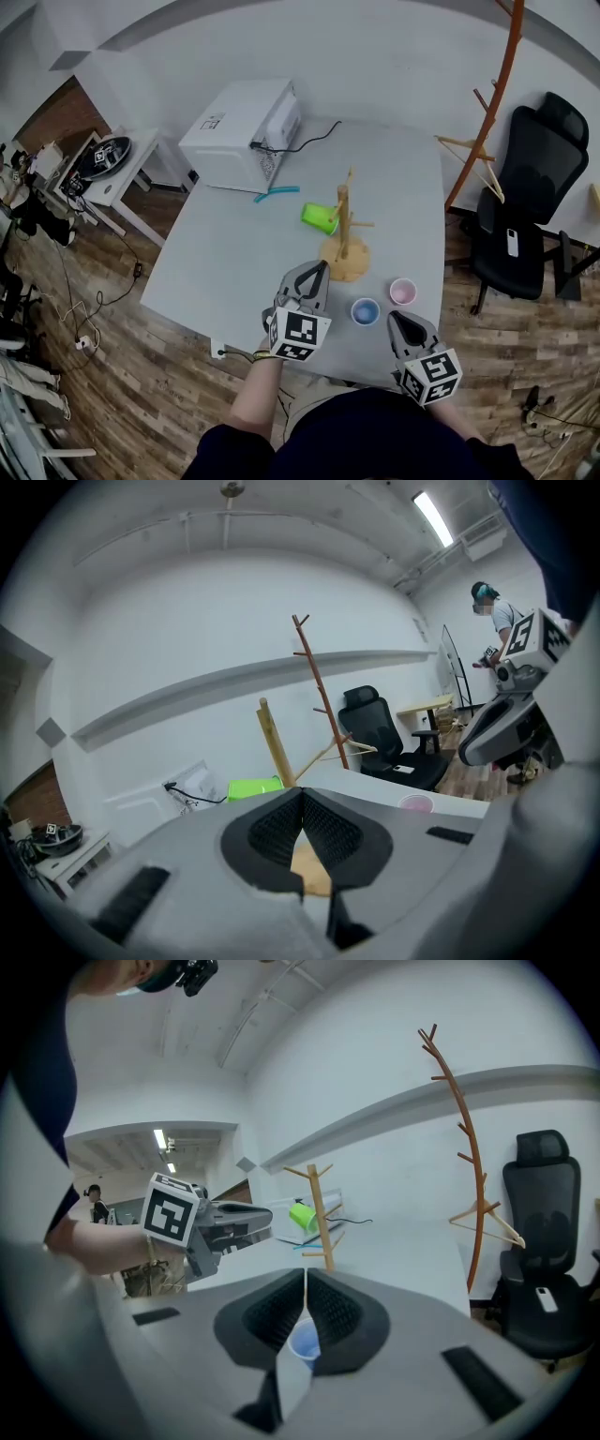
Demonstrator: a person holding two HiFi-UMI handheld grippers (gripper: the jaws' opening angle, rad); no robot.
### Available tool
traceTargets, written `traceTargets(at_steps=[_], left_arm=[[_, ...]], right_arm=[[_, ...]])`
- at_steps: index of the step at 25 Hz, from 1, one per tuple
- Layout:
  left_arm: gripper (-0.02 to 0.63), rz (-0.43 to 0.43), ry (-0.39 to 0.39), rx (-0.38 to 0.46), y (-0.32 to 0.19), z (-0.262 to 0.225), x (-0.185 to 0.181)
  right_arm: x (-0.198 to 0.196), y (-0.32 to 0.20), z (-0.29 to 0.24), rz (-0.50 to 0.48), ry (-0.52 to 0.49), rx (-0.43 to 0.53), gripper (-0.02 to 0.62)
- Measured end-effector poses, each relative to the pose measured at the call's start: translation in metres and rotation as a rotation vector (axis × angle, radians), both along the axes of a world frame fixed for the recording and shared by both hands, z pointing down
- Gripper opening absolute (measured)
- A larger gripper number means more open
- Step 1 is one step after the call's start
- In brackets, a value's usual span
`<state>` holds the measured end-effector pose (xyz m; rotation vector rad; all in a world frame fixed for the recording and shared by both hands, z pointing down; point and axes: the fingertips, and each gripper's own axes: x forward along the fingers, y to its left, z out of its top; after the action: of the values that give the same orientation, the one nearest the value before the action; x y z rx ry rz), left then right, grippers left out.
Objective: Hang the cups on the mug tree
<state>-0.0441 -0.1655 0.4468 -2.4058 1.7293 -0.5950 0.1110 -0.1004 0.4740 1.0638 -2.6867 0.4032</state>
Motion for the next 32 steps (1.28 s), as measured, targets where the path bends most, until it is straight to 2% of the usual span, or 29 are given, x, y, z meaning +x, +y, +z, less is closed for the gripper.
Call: traceTargets(at_steps=[8, 23, 32], left_arm=[[0.02, -0.052, 0.089, -0.013, 0.024, 0.006, 0.008], [0.018, -0.092, 0.148, -0.024, 0.06, 0.018, 0.024], [0.018, -0.115, 0.151, -0.038, 0.069, 0.023, 0.027]], right_arm=[[-0.006, 0.002, 0.002, -0.06, 0.001, 0.0, 0.031], [-0.01, 0.007, 0.004, -0.123, -0.003, -0.006, 0.031], [-0.014, 0.01, 0.005, -0.163, -0.003, -0.006, 0.031]])
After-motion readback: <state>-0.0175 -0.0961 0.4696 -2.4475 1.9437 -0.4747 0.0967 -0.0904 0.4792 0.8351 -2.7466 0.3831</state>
